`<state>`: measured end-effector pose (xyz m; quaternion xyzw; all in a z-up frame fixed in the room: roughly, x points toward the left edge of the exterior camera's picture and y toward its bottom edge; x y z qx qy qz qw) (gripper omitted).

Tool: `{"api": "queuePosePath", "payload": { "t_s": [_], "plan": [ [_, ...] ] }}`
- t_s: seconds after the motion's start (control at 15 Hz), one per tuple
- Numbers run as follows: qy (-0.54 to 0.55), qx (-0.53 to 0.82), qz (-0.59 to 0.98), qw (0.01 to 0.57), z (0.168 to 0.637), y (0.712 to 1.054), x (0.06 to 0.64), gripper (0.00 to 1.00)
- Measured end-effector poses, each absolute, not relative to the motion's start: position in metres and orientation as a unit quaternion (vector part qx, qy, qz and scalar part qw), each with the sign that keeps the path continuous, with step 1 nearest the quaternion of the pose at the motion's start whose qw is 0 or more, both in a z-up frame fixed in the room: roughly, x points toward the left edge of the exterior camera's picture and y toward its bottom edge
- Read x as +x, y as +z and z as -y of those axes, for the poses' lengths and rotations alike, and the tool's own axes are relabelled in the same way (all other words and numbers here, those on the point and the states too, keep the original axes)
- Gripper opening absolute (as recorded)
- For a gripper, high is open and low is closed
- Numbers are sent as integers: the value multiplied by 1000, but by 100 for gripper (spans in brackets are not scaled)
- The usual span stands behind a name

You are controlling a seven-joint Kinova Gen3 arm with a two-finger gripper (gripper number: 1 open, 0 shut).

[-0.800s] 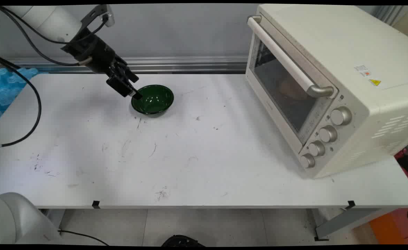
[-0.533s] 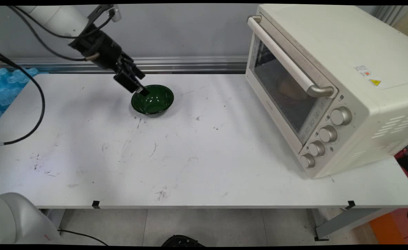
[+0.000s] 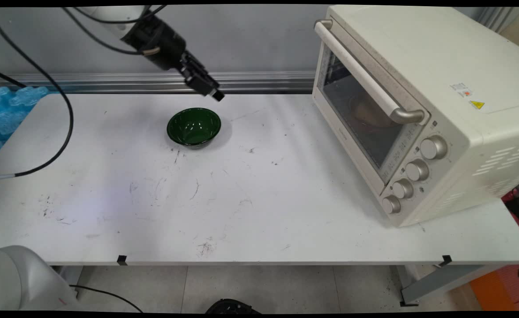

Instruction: Open the oven

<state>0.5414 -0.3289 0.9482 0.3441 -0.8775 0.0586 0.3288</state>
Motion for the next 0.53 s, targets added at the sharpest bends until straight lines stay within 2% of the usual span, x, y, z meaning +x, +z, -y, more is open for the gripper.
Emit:
{"api": "queuePosePath", "payload": {
  "t_s": [0.53],
  "plan": [
    [60, 336, 861, 378, 383, 970, 496, 0]
  ]
}}
